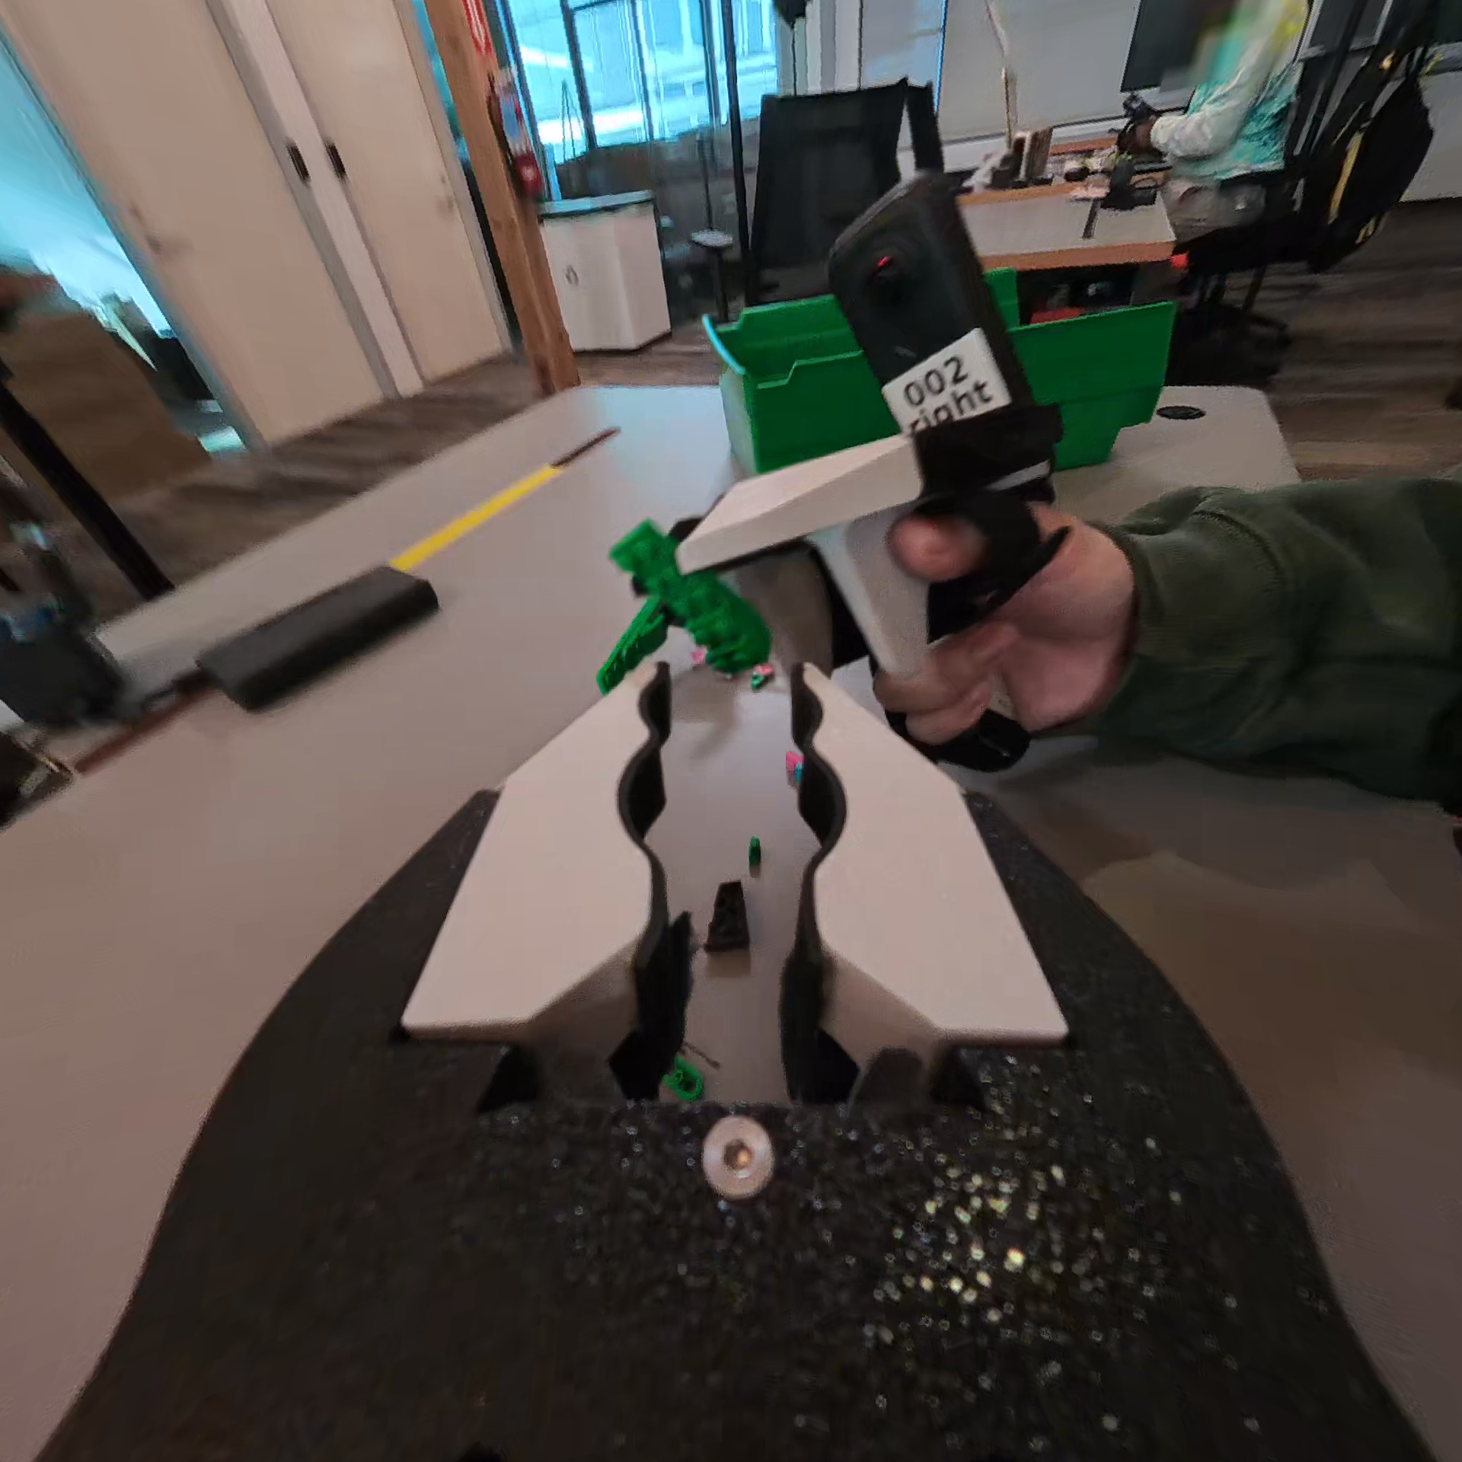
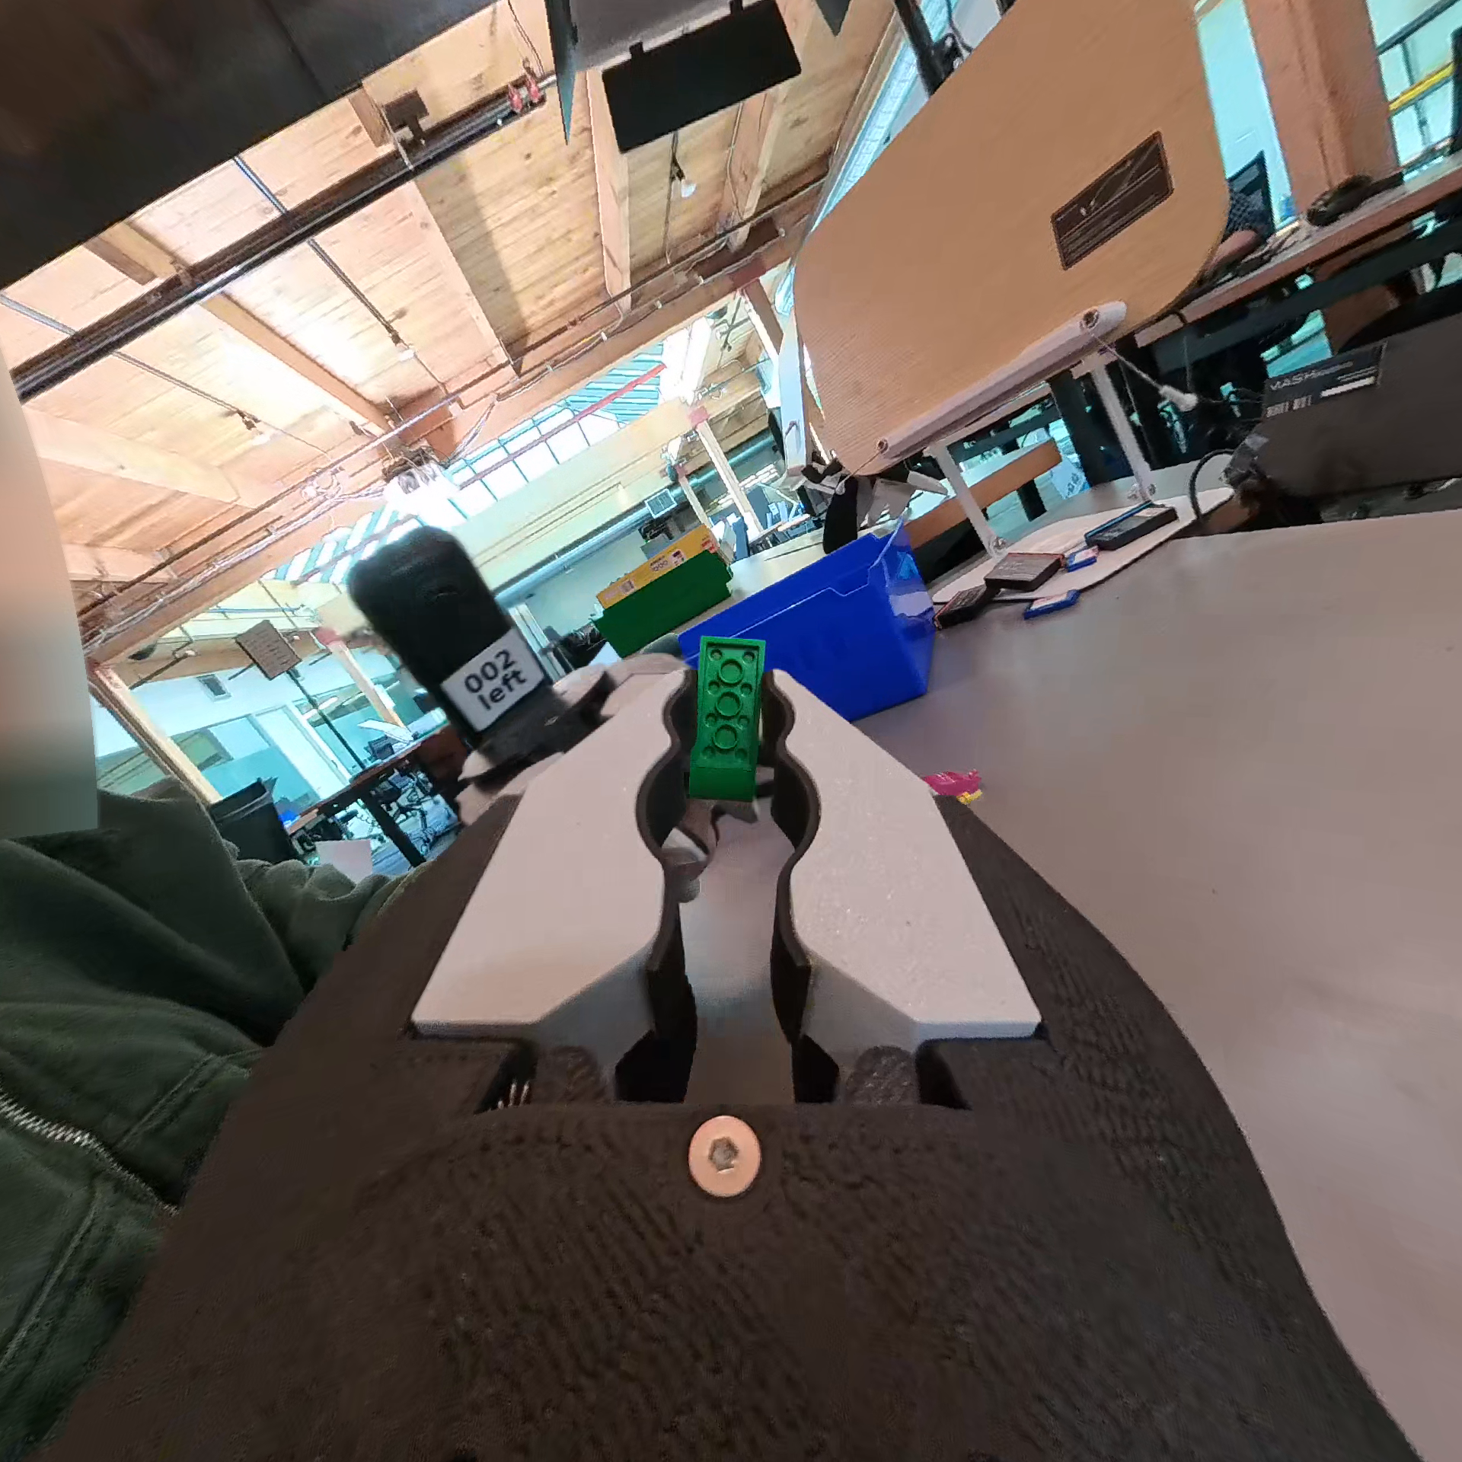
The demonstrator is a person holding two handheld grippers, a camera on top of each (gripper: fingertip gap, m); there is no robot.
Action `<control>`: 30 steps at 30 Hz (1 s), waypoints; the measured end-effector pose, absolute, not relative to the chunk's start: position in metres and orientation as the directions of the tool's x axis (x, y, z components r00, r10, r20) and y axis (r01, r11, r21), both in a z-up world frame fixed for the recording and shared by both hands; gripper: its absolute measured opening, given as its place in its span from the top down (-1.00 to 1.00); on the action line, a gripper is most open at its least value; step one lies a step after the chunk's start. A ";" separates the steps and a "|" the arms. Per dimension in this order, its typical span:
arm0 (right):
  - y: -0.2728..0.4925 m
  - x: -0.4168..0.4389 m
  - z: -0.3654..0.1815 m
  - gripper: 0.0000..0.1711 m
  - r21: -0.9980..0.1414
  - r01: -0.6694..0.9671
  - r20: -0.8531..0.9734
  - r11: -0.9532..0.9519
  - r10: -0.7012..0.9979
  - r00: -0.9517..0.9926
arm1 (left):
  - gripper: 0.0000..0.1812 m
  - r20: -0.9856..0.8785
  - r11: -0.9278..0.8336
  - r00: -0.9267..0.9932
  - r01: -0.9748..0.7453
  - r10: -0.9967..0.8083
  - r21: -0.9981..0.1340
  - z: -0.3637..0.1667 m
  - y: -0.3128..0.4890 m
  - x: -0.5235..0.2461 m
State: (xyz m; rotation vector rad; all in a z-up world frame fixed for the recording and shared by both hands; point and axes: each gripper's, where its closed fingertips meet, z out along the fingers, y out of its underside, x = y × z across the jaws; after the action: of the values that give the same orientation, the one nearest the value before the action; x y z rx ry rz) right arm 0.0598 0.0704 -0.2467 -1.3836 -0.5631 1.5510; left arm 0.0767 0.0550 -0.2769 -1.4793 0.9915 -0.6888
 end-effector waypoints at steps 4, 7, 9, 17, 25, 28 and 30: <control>0.070 0.056 -0.245 0.84 -0.802 -0.369 -0.525 -0.469 0.849 0.063 | 0.87 -0.193 0.100 0.489 -0.210 -0.851 -0.973 -0.272 0.054 0.073; 0.070 0.057 -0.243 0.84 -0.794 -0.387 -0.525 -0.468 0.850 0.049 | 0.82 -0.167 0.088 0.474 -0.184 -0.865 -0.979 -0.270 0.052 0.075; 0.070 0.060 -0.240 0.84 -0.785 -0.402 -0.526 -0.471 0.850 0.030 | 0.73 -0.034 0.000 0.408 -0.084 -0.912 -0.996 -0.266 0.045 0.080; 0.063 0.060 -0.236 0.83 -0.750 -0.402 -0.547 -0.526 0.834 -0.071 | 0.79 0.419 -0.395 0.109 0.189 -0.901 -0.899 -0.254 0.042 0.075; 0.062 0.059 -0.235 0.84 -0.746 -0.404 -0.546 -0.529 0.834 -0.084 | 0.74 0.475 -0.461 0.058 0.166 -0.878 -0.872 -0.261 0.040 0.078; 0.060 0.058 -0.235 0.84 -0.753 -0.395 -0.539 -0.526 0.837 -0.088 | 0.76 0.493 -0.483 0.021 0.165 -0.870 -0.860 -0.261 0.037 0.082; 0.059 0.057 -0.234 0.84 -0.755 -0.394 -0.535 -0.524 0.840 -0.090 | 0.84 0.485 -0.475 0.017 0.178 -0.874 -0.862 -0.259 0.036 0.081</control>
State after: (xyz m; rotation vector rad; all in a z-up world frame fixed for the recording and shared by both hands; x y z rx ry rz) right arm 0.0572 0.0585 -0.2341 -1.2769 -0.5397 1.7552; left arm 0.0809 0.0364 -0.2590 -1.4566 0.7545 -1.5910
